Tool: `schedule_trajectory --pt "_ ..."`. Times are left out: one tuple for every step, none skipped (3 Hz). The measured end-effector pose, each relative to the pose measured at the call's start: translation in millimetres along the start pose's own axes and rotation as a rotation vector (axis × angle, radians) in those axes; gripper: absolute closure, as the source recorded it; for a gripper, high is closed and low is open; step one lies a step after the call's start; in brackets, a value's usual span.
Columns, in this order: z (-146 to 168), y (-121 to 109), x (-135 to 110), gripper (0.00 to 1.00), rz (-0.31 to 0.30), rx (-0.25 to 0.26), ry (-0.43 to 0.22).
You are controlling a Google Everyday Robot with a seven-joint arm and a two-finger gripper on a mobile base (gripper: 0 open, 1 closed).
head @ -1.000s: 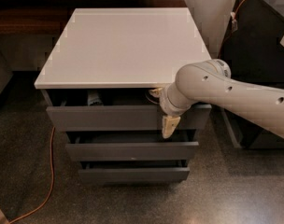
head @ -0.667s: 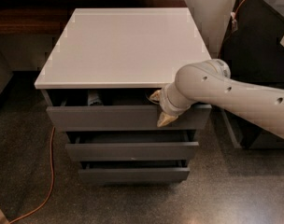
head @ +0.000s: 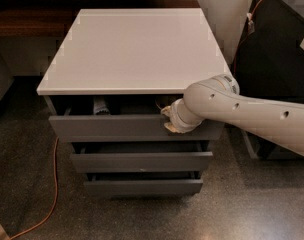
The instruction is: Pick blue plastic bottle from top drawer and place on counter
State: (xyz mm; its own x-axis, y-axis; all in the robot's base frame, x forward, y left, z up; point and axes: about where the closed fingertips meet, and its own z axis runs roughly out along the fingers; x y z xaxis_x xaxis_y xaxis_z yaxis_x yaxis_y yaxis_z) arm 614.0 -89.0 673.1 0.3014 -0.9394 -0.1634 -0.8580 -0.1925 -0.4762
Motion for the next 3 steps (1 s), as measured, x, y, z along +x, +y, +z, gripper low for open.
schedule_trajectory --pt "0 0 0 1.00 0.000 0.000 0.000" --pt "-7 13 -3 1.00 0.024 -0.010 0.011" --pt "-7 13 -3 1.00 0.024 -0.010 0.011"
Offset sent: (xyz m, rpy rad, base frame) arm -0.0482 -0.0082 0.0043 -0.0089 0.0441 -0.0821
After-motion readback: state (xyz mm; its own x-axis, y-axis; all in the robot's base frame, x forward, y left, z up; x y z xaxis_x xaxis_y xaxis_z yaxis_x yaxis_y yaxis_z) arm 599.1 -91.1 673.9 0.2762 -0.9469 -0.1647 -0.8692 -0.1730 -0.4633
